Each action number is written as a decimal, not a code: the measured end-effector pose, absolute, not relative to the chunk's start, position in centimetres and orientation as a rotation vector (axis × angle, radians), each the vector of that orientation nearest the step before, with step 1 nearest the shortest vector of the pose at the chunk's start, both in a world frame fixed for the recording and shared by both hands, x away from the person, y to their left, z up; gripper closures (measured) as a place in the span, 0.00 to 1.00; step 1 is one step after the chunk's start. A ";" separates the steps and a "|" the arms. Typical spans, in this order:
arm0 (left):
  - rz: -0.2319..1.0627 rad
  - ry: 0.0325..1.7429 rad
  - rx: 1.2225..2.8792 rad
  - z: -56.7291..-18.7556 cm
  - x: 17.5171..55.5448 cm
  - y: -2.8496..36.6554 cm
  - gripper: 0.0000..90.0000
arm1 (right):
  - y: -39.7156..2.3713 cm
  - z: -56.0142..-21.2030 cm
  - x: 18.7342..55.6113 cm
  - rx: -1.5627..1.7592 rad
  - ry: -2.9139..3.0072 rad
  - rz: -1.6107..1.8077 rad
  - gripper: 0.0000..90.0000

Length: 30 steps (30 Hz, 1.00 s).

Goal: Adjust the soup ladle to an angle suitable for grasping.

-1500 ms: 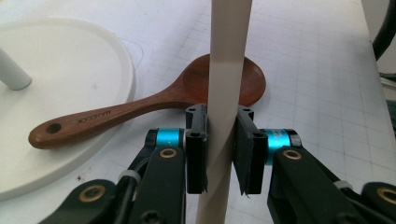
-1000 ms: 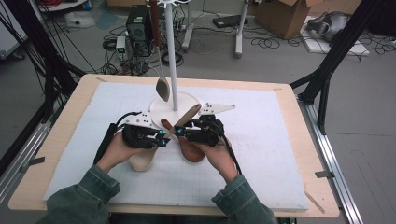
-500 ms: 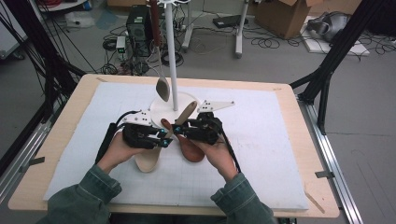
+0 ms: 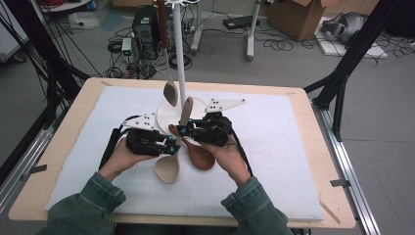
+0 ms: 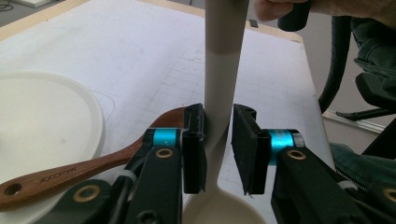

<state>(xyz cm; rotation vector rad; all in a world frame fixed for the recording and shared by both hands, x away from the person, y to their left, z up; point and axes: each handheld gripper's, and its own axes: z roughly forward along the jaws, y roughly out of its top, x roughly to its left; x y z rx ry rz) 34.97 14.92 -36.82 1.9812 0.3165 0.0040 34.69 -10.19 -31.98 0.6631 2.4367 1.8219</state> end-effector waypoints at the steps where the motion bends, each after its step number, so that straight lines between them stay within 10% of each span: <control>1: 0.010 0.310 1.985 -36.8 34.9 14.9 0.86 | -10.2 -32.0 34.7 0.664 2.436 1.823 0.83; 30: 0.038 0.353 1.942 -36.4 34.7 15.2 0.84 | -8.8 -33.5 34.6 0.665 2.436 1.797 0.86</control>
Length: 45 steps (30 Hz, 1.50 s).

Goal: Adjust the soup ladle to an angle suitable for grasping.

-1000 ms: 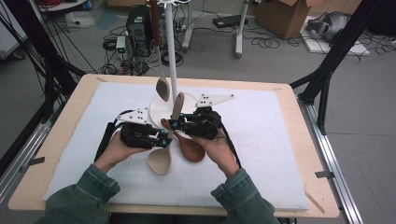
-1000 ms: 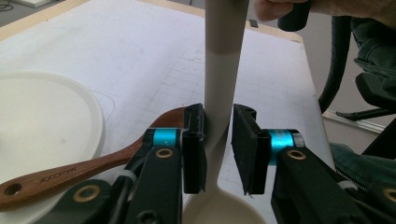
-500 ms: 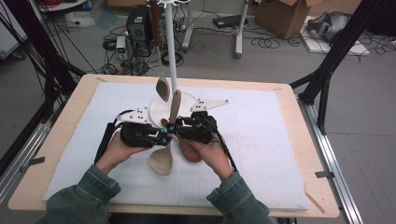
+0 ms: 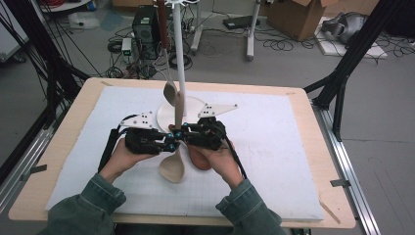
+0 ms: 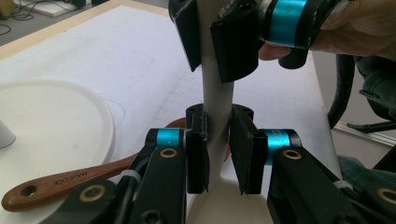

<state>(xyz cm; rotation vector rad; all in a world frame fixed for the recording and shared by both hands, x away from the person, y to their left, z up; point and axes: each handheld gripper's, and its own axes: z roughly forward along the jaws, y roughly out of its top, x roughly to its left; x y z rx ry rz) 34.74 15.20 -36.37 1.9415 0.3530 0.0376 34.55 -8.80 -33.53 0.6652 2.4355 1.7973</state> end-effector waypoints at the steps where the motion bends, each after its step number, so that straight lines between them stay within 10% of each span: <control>1: 0.034 0.355 1.940 -36.3 34.7 15.3 0.85 | -8.8 -33.5 34.6 0.665 2.436 1.798 0.86; 33: 0.089 0.386 1.943 -36.5 34.3 15.5 0.86 | -8.1 -34.2 34.4 0.656 2.423 1.787 0.86; 45: 0.105 0.384 1.921 -36.2 33.8 16.9 0.73 | -8.0 -33.5 35.4 0.591 2.463 1.810 0.86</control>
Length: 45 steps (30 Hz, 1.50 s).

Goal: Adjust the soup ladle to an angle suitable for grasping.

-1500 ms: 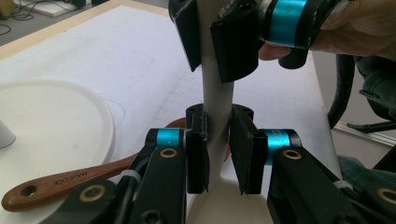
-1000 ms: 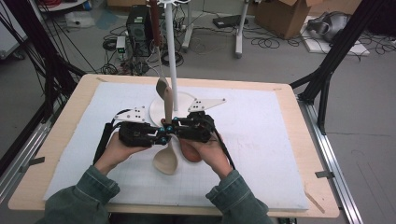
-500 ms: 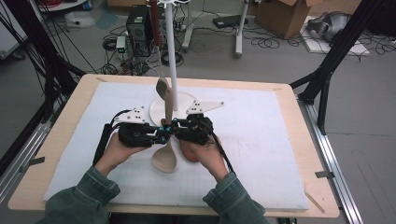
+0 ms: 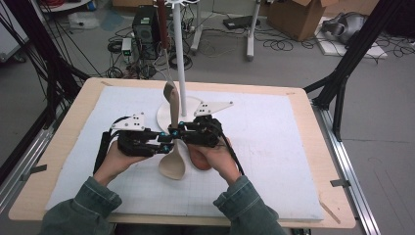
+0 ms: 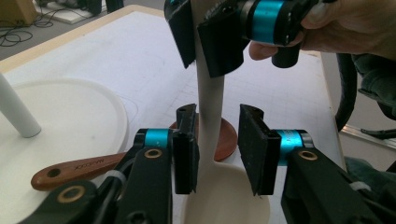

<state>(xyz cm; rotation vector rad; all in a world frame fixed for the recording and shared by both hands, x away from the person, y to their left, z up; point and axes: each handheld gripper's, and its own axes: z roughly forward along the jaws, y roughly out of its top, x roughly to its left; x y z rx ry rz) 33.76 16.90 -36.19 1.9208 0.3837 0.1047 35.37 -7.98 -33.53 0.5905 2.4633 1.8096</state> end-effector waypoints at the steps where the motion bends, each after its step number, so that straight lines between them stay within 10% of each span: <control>1: 0.108 0.383 1.923 -36.1 33.7 17.1 0.71 | -8.0 -33.5 35.5 0.587 2.468 1.808 0.86; 45: 0.280 0.579 1.918 -38.0 32.6 23.2 0.30 | -8.1 -29.1 39.0 0.485 2.526 1.766 0.86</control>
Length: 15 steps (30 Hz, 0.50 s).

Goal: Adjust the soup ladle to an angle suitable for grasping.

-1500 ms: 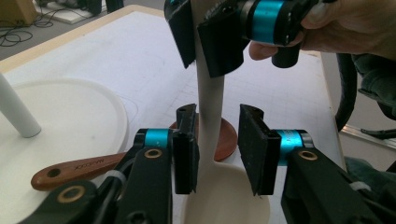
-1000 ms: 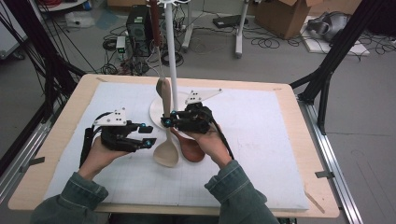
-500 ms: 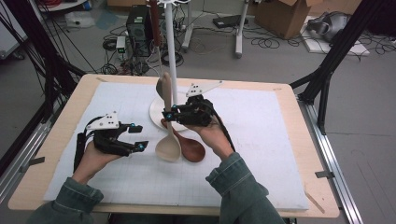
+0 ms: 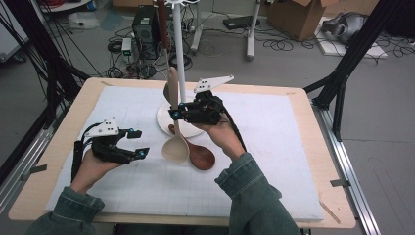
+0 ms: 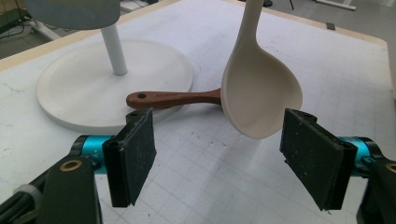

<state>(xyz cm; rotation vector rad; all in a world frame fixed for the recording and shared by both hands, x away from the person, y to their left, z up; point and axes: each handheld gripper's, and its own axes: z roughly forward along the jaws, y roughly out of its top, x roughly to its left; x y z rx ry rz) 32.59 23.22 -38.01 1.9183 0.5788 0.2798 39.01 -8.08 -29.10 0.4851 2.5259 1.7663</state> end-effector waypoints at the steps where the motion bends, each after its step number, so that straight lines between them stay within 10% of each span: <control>1: 0.282 0.583 1.918 -38.0 32.6 23.3 0.30 | -8.1 -29.0 39.1 0.485 2.525 1.765 0.86; 15: 0.295 0.614 1.906 -38.2 33.0 24.0 0.25 | -8.0 -27.7 40.2 0.499 2.521 1.751 0.86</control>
